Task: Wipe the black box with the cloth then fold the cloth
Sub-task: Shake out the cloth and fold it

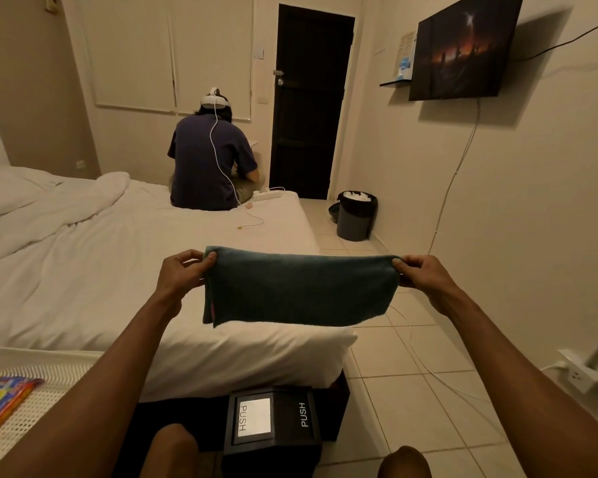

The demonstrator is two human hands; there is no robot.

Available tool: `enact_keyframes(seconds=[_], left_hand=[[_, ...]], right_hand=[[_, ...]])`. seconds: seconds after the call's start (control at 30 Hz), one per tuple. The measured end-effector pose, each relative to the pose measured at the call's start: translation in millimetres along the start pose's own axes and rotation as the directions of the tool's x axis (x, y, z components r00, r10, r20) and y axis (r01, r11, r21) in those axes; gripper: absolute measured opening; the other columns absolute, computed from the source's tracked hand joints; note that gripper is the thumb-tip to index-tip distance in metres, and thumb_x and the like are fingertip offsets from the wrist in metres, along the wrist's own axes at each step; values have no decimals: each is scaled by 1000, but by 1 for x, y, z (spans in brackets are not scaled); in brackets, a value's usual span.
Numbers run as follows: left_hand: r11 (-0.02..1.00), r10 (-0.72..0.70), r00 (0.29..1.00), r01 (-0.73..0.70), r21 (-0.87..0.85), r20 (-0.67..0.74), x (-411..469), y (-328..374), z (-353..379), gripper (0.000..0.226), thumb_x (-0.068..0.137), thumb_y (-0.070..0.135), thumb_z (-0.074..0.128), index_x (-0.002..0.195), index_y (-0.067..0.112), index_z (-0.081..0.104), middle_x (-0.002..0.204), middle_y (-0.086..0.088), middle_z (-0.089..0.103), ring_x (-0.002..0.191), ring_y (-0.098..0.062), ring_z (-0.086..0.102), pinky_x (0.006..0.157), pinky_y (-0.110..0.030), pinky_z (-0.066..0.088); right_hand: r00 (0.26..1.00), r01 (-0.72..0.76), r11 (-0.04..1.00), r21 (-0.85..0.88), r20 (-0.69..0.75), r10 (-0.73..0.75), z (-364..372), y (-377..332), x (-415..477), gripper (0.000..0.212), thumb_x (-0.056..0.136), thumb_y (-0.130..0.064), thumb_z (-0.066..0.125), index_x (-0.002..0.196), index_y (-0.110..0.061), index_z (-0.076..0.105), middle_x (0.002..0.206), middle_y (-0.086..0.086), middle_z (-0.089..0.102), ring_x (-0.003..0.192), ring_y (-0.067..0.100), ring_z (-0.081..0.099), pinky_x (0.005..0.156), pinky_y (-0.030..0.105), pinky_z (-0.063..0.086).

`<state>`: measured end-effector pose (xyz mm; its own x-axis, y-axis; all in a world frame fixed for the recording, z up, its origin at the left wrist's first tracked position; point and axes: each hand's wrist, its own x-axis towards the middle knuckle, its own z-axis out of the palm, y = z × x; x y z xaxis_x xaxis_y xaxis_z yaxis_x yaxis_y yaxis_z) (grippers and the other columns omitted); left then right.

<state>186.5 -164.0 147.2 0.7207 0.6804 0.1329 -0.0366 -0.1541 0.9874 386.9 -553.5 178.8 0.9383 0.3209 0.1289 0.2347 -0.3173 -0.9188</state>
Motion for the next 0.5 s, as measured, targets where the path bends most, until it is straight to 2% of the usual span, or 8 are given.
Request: enact_keyframes(seconds=[0.1, 0.27, 0.4, 0.5], left_hand=[[999, 32, 999, -32, 11, -14, 3, 3, 0, 29, 87, 31, 69, 100, 5, 68, 100, -12, 67, 101, -32, 64, 80, -35, 55], [995, 65, 997, -67, 67, 32, 10, 10, -1, 33, 91, 32, 64, 105, 3, 68, 106, -11, 65, 102, -28, 61, 80, -33, 53], [998, 31, 999, -33, 58, 36, 10, 9, 4, 28, 94, 33, 60, 104, 8, 67, 104, -9, 64, 103, -29, 59, 77, -36, 54], [998, -15, 995, 9, 66, 97, 8, 4, 7, 41, 86, 45, 65, 104, 9, 70, 105, -10, 68, 102, -29, 61, 70, -31, 53]], right_hand=[[1000, 14, 1000, 21, -28, -13, -1, -2, 4, 25, 97, -19, 58, 114, -2, 64, 103, 13, 66, 96, 27, 65, 78, 31, 57], [999, 12, 999, -39, 35, -10, -9, -2, 10, 29, 97, -21, 58, 114, 1, 62, 105, 17, 64, 98, 29, 63, 84, 37, 57], [999, 9, 1000, -19, 53, -8, -7, -3, 10, 29, 97, -21, 58, 115, 1, 61, 105, 15, 65, 98, 29, 64, 87, 39, 57], [999, 5, 999, 42, 45, -7, -6, -6, 9, 28, 97, -19, 59, 116, 0, 61, 105, 15, 65, 96, 27, 65, 84, 36, 57]])
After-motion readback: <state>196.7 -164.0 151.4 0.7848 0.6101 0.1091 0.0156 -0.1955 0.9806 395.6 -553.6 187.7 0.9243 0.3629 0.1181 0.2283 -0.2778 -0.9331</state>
